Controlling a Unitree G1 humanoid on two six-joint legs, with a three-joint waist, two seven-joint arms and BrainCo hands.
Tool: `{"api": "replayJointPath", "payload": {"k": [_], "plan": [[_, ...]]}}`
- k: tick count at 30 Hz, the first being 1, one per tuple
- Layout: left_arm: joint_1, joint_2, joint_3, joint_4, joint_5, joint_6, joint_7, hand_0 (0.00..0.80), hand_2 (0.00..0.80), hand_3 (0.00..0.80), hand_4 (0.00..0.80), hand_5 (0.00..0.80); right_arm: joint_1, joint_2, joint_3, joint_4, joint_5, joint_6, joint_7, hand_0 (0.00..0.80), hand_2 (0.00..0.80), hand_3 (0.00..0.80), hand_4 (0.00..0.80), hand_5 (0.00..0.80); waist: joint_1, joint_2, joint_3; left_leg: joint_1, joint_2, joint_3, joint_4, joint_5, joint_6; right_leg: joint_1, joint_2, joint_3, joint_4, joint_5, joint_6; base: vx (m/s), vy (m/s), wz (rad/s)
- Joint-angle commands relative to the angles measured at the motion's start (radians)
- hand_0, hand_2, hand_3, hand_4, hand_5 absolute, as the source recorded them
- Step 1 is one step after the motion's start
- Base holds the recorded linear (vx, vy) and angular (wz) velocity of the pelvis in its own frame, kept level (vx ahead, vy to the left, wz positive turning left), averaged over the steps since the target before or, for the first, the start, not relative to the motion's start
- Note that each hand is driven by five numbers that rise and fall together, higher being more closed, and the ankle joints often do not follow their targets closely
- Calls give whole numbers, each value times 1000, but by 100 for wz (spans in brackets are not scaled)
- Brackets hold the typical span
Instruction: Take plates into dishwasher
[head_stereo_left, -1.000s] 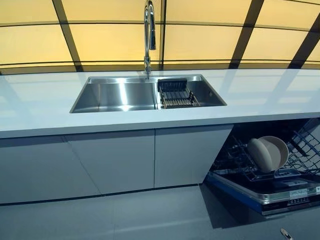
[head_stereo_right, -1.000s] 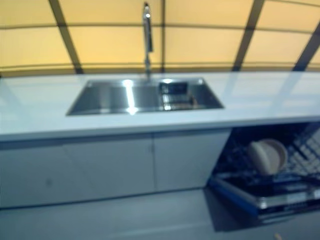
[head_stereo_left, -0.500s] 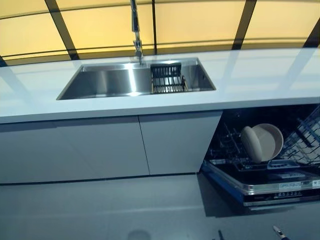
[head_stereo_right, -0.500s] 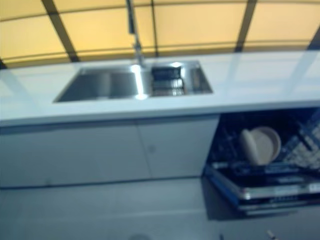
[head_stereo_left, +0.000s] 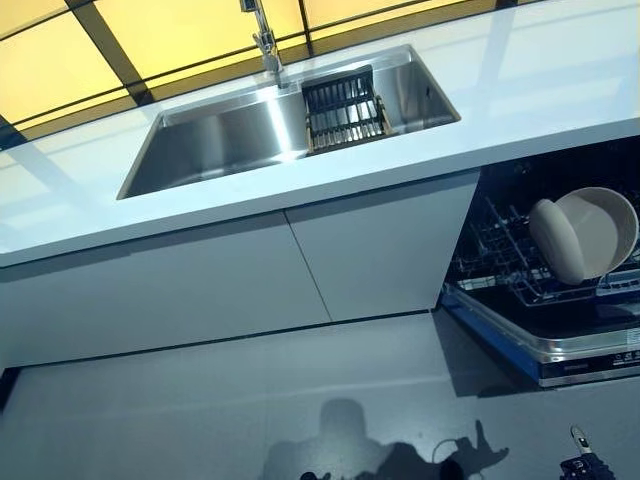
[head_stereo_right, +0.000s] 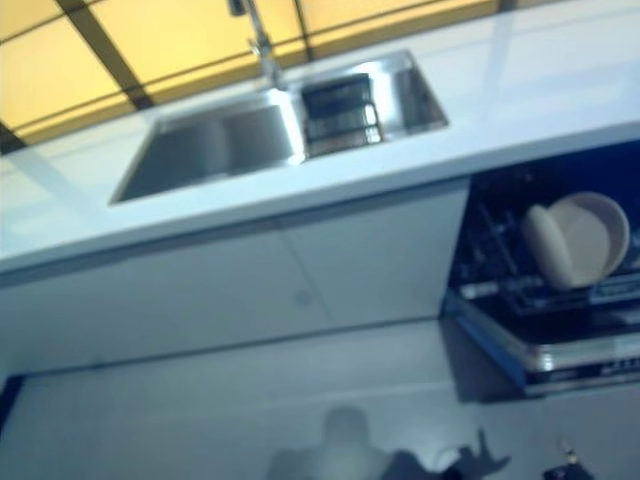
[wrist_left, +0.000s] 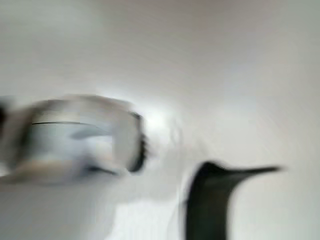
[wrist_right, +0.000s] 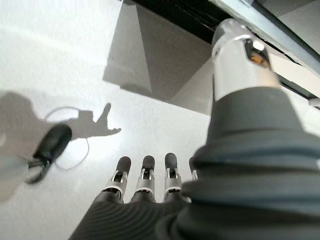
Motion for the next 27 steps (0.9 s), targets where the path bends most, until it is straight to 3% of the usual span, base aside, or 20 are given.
{"api": "replayJointPath", "payload": {"k": [1, 6, 13, 20, 27], "plan": [[-6, 31, -46, 42, -38, -37, -15, 0, 0, 0, 0, 0, -26, -21, -45, -15, 167, -69, 138, 0, 0, 0, 0, 0, -10, -22, 16, -36, 19, -28, 114, -66, 29, -51, -8, 4, 184, -145, -66, -19, 60, -5], [2, 15, -59, 35, -67, -49, -31, 0, 0, 0, 0, 0, -58, -10, -52, -58, 302, -120, 238, 0, 0, 0, 0, 0, -12, -6, 35, -66, 12, -23, 152, -75, 30, -94, -13, 9, 234, -160, -77, -6, 16, -1], [22, -1, -86, 33, -78, -51, -37, 0, 0, 0, 0, 0, -134, 6, -77, -162, 648, -277, 443, 0, 0, 0, 0, 0, -14, 24, 45, -90, -4, -17, 201, -94, 30, -144, -36, 4, 331, -205, -95, 10, 4, 2], [39, -3, -103, 15, -79, -54, -48, 0, 0, 0, 0, 0, -190, -8, -104, -217, 651, -287, 516, 0, 0, 0, 0, 0, -11, 43, 46, -102, -11, -18, 222, -97, 30, -162, -43, 1, 358, -215, -105, -3, -2, -1], [58, -1, -109, -25, -84, -33, -31, 0, 0, 0, 0, 0, -330, -119, -64, -238, 573, -254, 506, 0, 0, 0, 0, 0, 13, 63, 47, -140, -19, -16, 280, -104, 33, -191, -59, -3, 415, -235, -116, -1, 0, 0]]}}
